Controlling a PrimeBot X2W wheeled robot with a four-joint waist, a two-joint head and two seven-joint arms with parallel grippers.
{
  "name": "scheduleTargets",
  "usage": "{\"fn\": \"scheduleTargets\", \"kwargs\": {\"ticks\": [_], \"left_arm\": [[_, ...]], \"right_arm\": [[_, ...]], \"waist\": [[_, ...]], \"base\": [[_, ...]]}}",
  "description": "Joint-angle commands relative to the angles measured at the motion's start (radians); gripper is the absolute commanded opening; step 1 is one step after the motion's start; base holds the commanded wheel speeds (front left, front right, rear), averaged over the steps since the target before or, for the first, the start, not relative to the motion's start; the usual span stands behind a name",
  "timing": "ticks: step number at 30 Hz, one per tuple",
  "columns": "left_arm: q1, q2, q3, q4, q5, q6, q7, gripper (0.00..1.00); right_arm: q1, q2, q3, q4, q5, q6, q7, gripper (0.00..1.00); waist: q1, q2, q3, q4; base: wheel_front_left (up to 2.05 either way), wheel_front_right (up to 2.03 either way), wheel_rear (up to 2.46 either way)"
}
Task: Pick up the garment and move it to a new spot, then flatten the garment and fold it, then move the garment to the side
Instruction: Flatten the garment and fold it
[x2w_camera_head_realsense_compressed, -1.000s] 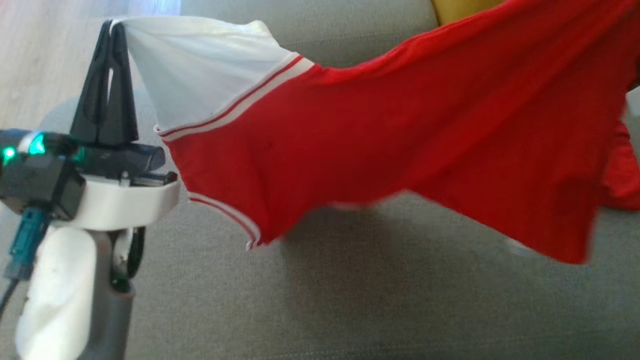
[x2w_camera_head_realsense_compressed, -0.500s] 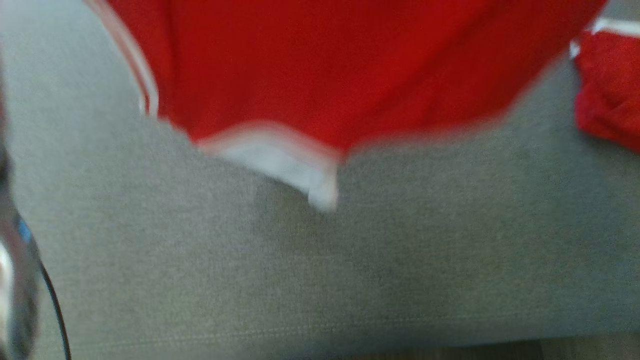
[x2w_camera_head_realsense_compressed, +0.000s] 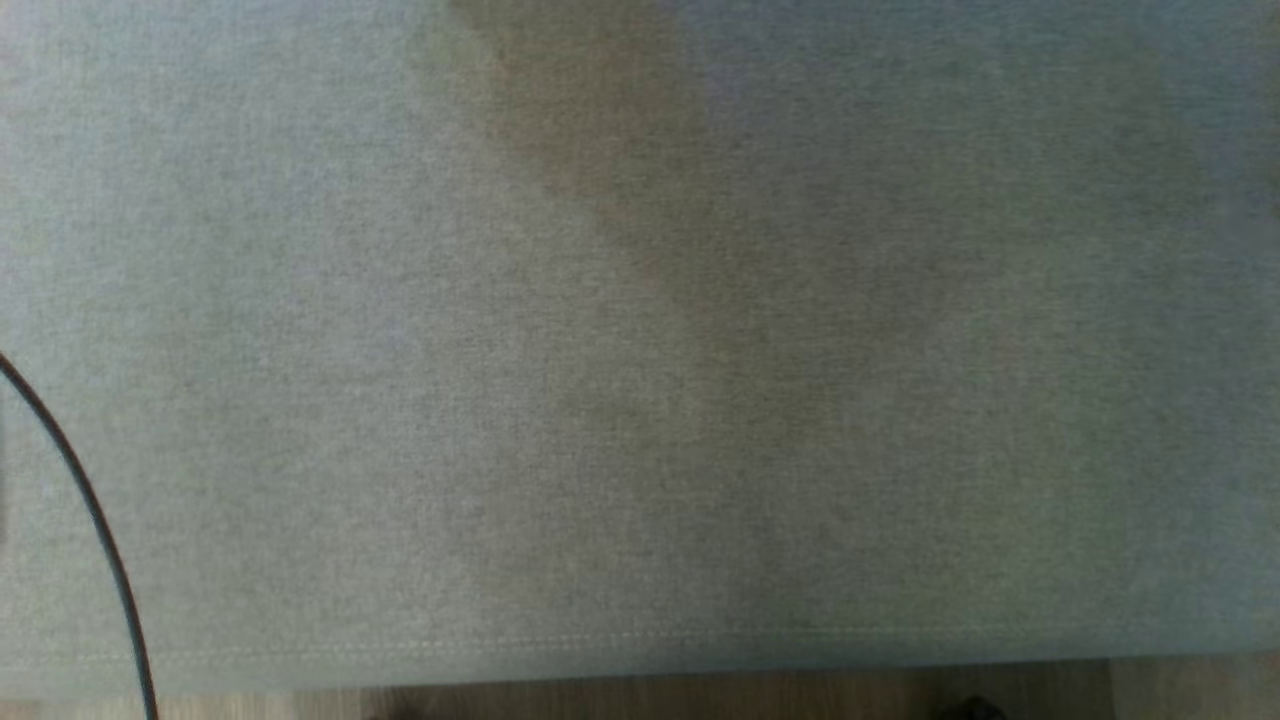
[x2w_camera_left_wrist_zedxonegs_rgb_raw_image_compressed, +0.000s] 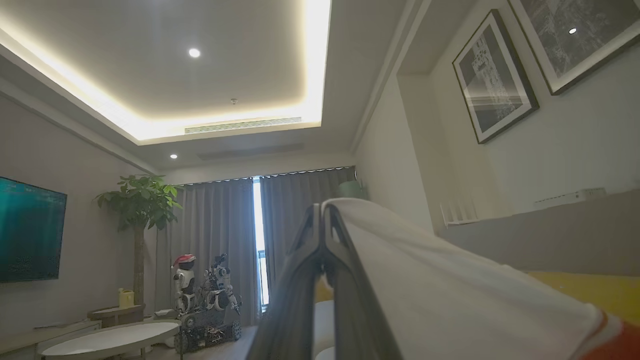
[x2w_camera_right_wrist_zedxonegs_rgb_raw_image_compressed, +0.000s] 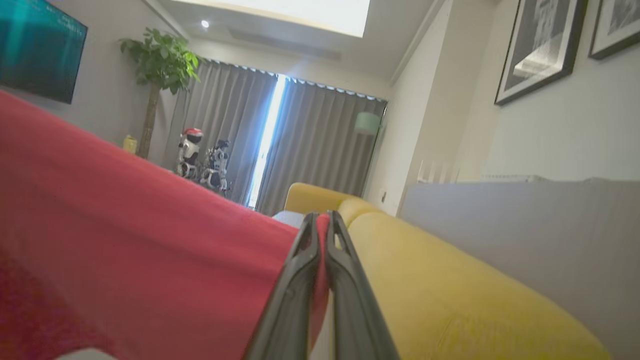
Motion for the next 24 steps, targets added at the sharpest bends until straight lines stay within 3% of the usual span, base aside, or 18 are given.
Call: {"fn": "scheduleTargets", "kwargs": {"ticks": [1,5,10,16,24], "left_arm": [[0.021,0.038,-0.005,-0.038,0.010,-0.007,-0.004,0.00],[0.187,0.044,-0.061,-0.088,0.038,-0.049,-0.004,0.00],[0.465,0.074,-0.138,-0.161,0.073,-0.070,-0.004,0.00],[0.773,0.114,-0.234,-0.206,0.077,-0.090,-0.004,0.00],[1.013,0.188,-0.352,-0.241,0.067,-0.101,-0.004,0.00]], "right_arm": [[-0.002,0.016,0.002,-0.007,0.008,-0.001,-0.011,0.00],[0.109,0.047,0.047,0.062,0.055,-0.001,-0.026,0.00],[0.304,0.066,0.171,0.098,0.168,-0.001,-0.029,0.00],[0.523,-0.009,0.377,0.074,0.331,-0.001,0.029,0.00],[0.680,-0.149,0.563,-0.026,0.487,-0.001,0.123,0.00]], "waist": [[-0.0001,0.0001,0.009,0.012],[-0.0001,0.0001,0.009,0.029],[-0.0001,0.0001,-0.037,0.054],[-0.0001,0.0001,-0.132,0.077],[-0.0001,0.0001,-0.236,0.081]], "base": [[0.00,0.00,0.00],[0.00,0.00,0.00],[0.00,0.00,0.00],[0.00,0.00,0.00],[0.00,0.00,0.00]]}}
